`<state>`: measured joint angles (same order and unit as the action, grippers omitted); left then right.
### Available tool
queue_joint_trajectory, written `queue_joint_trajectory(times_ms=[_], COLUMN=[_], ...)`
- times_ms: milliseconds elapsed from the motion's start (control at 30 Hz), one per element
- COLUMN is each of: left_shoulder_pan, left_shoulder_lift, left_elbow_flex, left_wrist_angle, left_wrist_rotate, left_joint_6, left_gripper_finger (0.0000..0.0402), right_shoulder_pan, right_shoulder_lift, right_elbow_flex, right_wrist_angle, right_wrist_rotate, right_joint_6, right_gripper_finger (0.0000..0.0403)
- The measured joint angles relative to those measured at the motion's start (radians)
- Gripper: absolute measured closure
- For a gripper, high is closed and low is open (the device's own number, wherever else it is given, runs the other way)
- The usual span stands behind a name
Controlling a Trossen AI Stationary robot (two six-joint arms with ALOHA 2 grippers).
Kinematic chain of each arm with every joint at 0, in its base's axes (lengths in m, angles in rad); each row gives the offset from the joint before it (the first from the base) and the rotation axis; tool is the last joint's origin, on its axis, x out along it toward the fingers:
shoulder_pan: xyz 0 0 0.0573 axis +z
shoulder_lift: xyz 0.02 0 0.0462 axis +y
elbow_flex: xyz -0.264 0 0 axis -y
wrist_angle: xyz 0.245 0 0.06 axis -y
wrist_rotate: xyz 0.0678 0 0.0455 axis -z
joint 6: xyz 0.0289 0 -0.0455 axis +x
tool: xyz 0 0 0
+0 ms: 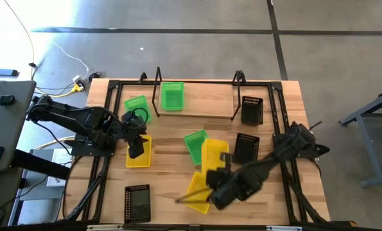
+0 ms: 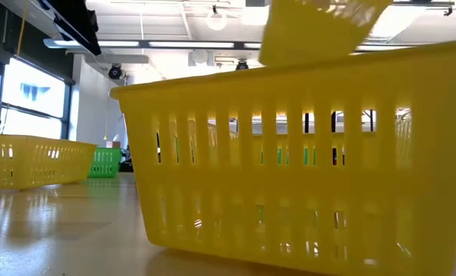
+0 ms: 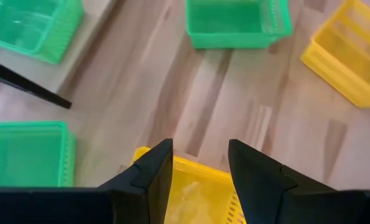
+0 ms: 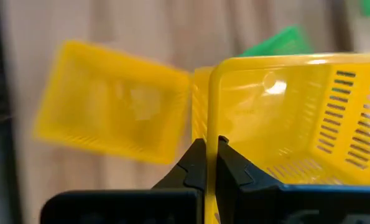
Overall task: Stack baskets on shelf by color
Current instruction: Put the bottom right yellow bin on the shelf
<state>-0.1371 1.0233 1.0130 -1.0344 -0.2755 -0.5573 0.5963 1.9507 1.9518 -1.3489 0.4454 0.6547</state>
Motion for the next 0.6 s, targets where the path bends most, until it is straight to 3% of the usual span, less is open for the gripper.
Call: queue_joint_trajectory(times_ms=[600], left_shoulder_pan=[0.033], left_shoulder_lift=[0.000], left_elbow_flex=[0.000], left_wrist_angle=[0.000], left_wrist_rotate=[-0.054], left_joint_6=[-0.016], left_gripper_finger=[0.0257], right_shoulder_pan=[-0.403], right_shoulder_lift=[0.000], right_elbow_flex=[-0.001], right_wrist_angle=[-0.004], right_wrist_rotate=[0.021], right_joint_6=[-0.439], right_gripper_finger=[0.0403])
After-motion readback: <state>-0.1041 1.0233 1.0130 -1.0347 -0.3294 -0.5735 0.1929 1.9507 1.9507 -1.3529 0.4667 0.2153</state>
